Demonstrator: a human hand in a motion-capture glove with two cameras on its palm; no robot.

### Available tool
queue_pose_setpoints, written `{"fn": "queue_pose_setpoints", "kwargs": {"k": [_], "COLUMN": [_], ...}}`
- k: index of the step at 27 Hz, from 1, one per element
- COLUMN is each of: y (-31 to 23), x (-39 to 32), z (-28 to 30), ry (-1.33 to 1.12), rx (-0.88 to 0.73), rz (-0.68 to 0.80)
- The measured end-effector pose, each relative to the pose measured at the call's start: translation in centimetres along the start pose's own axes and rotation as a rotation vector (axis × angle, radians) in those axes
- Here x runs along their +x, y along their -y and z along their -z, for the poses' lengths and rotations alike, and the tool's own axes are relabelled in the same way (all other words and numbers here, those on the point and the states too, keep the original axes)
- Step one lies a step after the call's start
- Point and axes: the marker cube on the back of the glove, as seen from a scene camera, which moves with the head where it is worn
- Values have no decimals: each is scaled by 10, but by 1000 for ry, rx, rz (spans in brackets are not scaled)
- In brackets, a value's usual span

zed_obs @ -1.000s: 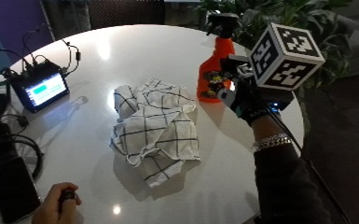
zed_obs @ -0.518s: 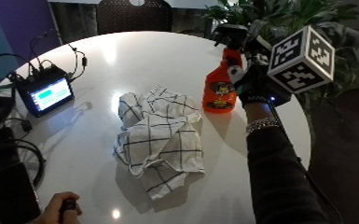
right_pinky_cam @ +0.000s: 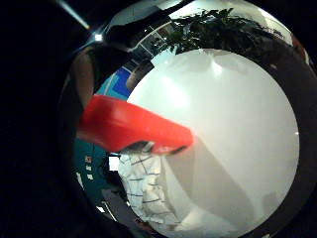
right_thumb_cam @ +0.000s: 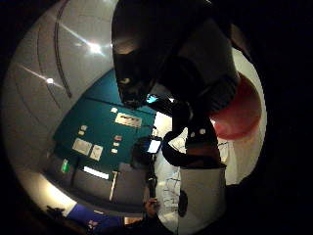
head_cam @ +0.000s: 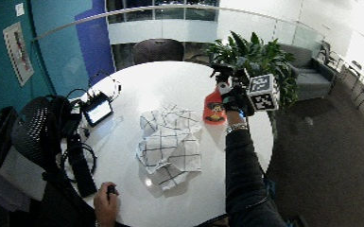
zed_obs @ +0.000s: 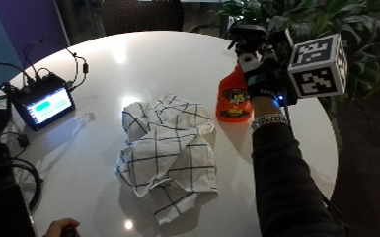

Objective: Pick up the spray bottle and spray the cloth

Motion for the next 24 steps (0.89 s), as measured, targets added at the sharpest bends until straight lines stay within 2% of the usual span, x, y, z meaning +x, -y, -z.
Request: {"fn": "queue_pose_setpoints", "kwargs": {"k": [10,24], "y": [-25,-49], "x": [-7,-39], "z": [-20,-33], "ry": [160,139], "rx": [122,275], "rz": [33,134]}}
